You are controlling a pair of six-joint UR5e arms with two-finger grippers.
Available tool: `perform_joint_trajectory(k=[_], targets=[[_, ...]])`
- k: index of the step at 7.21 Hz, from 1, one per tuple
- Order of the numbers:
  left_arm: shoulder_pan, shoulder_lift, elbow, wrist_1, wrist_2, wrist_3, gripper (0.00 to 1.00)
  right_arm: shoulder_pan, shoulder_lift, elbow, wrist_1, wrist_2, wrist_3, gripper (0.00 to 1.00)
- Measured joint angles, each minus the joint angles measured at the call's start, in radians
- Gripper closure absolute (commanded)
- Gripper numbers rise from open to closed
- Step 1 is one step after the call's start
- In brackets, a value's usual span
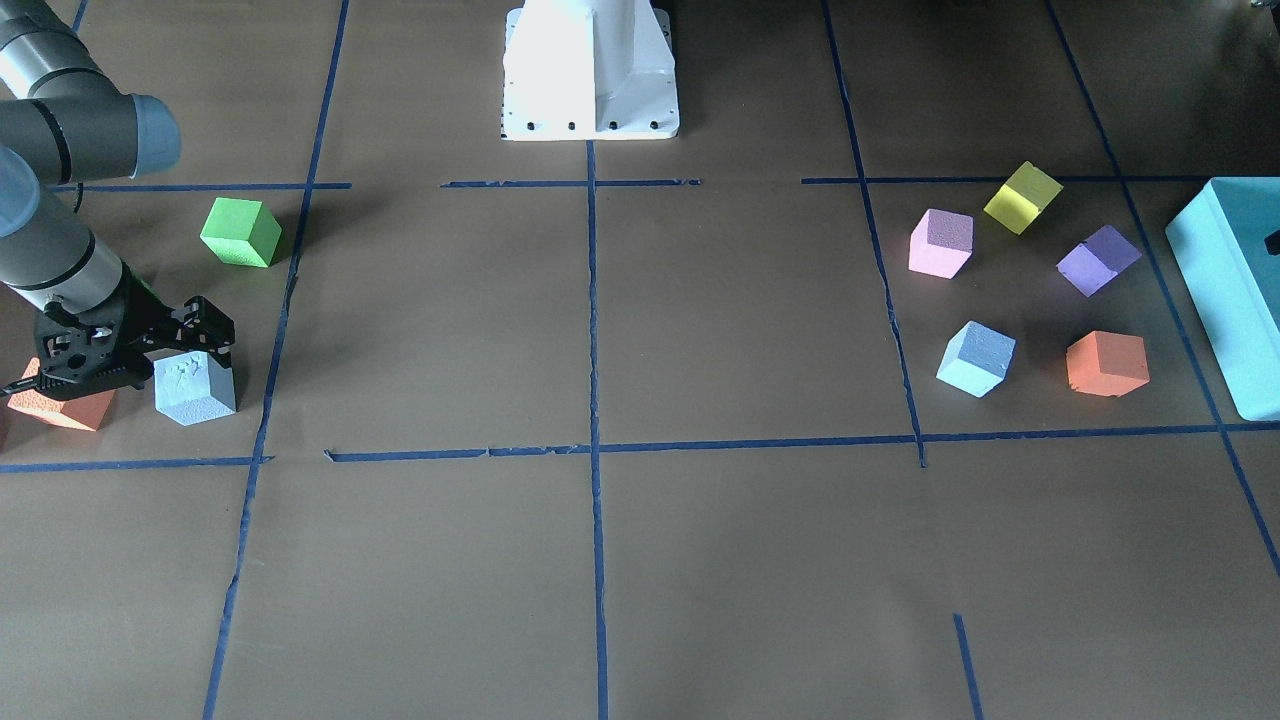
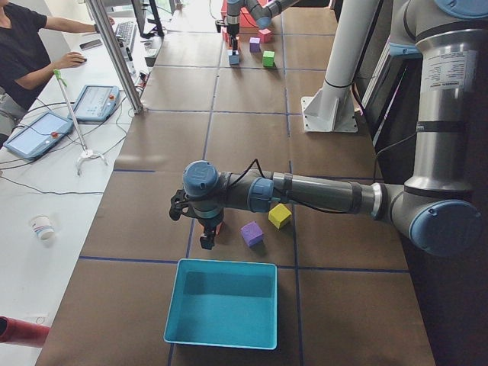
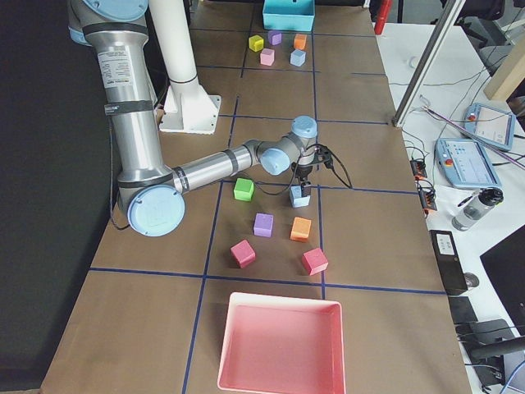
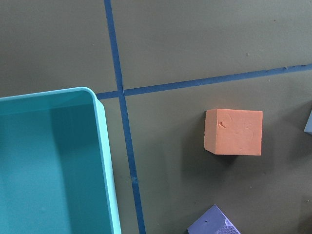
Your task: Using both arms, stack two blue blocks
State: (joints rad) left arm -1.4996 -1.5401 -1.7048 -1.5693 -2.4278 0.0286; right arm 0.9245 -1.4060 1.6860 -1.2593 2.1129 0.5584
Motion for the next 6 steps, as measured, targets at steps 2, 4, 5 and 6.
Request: perform_joint_trajectory(k=[2,4,5,6], targets=[[0.0,0.0,0.0,0.0,0.0,0.0,0.0,-0.001,0.003,-0.022,0.001,0.001,-0.02,0.0],[0.0,0.0,0.0,0.0,0.0,0.0,0.0,-0.004,0.034,-0.073,-0.001,0.003,-0.022,0.0],[-0.001,0.0,0.0,0.0,0.0,0.001,0.0,-0.006,0.048,-0.094,-0.003,0.005,-0.022,0.0],[-0.001,0.0,0.0,0.0,0.0,0.001,0.0,-0.008,0.052,-0.104,-0.005,0.007,-0.021,0.0]])
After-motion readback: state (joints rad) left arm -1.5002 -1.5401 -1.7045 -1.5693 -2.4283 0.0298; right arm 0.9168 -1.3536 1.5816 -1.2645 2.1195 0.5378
